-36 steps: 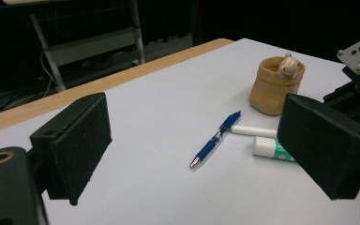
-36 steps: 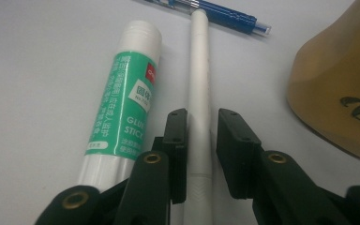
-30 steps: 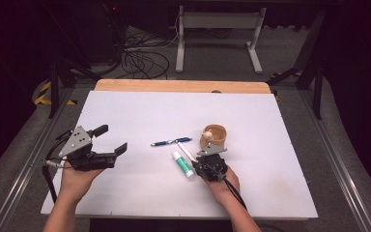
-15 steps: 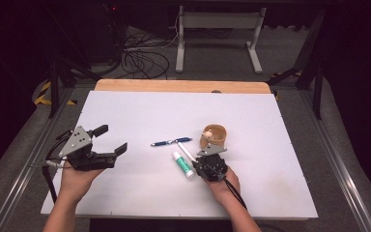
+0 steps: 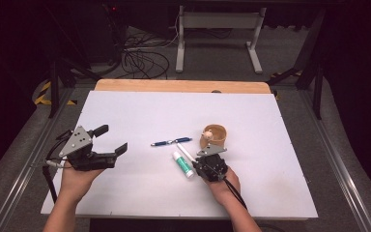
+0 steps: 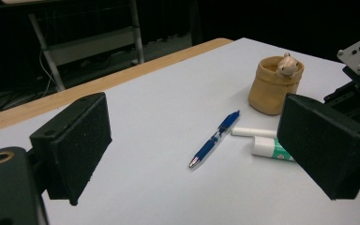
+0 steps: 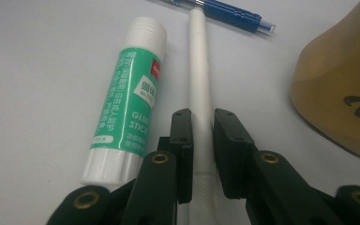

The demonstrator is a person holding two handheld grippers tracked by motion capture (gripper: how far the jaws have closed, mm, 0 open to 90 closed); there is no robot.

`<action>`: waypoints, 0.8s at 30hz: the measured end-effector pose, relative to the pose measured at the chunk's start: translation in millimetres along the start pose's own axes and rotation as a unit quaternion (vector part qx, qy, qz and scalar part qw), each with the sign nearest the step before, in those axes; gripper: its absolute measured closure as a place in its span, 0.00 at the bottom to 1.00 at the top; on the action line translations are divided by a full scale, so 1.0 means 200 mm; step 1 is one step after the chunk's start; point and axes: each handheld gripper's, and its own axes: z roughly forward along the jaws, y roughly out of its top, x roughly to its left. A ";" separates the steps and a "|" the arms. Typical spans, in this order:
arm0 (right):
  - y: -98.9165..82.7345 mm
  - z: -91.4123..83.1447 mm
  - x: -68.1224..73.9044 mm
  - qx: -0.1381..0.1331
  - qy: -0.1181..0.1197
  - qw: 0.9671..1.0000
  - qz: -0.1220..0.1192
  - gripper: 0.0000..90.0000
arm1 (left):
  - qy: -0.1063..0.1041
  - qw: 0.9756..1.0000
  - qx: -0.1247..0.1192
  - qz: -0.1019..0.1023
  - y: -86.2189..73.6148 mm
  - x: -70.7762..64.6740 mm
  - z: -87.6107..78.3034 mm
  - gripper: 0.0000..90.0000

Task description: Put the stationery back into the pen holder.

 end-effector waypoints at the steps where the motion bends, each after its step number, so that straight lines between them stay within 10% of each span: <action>1: 0.00 0.00 0.00 0.000 -0.001 1.000 -0.001 0.88 | 0.000 1.000 0.000 0.000 0.00 0.00 0.00 0.12; 24: 0.02 -0.05 0.01 -0.045 -0.005 0.999 -0.020 0.88 | -0.011 1.000 0.006 -0.006 -0.01 -0.02 0.03 0.12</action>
